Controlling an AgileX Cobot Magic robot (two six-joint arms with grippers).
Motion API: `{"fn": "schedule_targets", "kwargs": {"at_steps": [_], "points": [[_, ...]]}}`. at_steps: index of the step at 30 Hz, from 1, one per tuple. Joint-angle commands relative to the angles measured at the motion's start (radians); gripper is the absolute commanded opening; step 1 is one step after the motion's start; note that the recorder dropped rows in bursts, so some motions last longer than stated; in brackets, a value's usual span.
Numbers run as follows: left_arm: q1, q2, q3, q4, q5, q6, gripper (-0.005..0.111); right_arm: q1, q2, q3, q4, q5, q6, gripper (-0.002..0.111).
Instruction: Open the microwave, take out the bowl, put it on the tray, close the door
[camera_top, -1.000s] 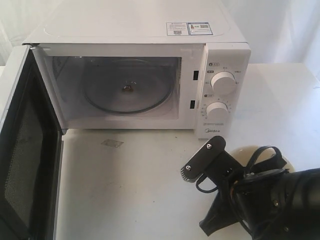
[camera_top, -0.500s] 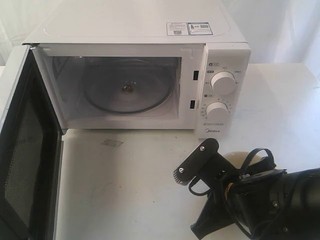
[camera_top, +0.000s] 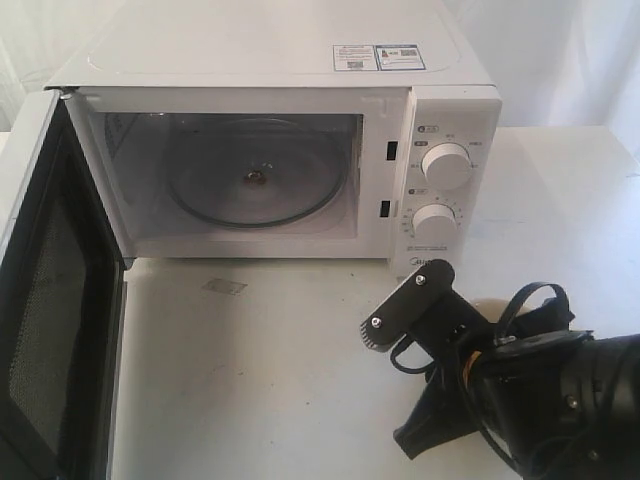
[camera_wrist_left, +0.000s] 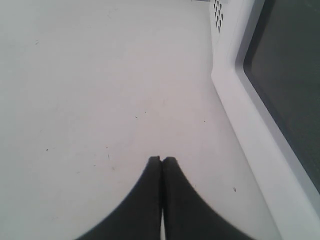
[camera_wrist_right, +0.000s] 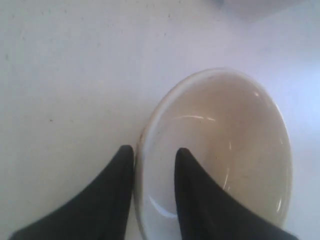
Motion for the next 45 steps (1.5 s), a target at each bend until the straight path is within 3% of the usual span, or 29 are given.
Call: {"fn": "schedule_targets", "kwargs": {"at_steps": [1,9,11,12,19,21,24,35,39,45], "points": [[-0.005,-0.004,0.005,-0.007,0.001,-0.003,0.0,-0.003,-0.082,-0.024,0.003,-0.039,0.004,0.028],[-0.005,-0.004,0.005,-0.007,0.001,-0.003,0.0,-0.003,-0.266,-0.033,0.047,-0.226,0.004,0.027],[-0.005,-0.004,0.005,-0.007,0.001,-0.003,0.0,-0.003,-0.385,-0.033,0.144,-0.28,-0.014,0.015],[-0.005,-0.004,0.005,-0.007,0.001,-0.003,0.0,-0.003,-0.47,-0.033,0.183,-0.288,-0.054,-0.001],[-0.005,-0.004,0.005,-0.007,-0.007,-0.003,0.0,-0.003,-0.98,-0.031,0.331,-0.213,-0.194,0.0],[-0.005,-0.004,0.005,-0.007,-0.075,-0.003,0.0,-0.003,-1.089,-0.031,0.49,-0.047,-0.311,0.0],[-0.005,-0.004,0.005,-0.007,-0.223,0.017,0.0,-0.003,-1.198,-0.029,0.566,0.12,-0.554,0.0],[-0.005,-0.004,0.005,-0.007,-0.92,0.169,0.0,-0.003,-1.271,-0.029,0.571,0.116,-0.619,0.0],[-0.005,-0.004,-0.031,-0.007,-0.817,0.162,0.0,-0.003,-1.271,-0.029,0.571,0.093,-0.62,0.0],[-0.005,0.025,-0.253,-0.016,-0.395,0.169,0.0,-0.003,-1.271,-0.029,0.571,0.069,-0.62,0.0]]}}
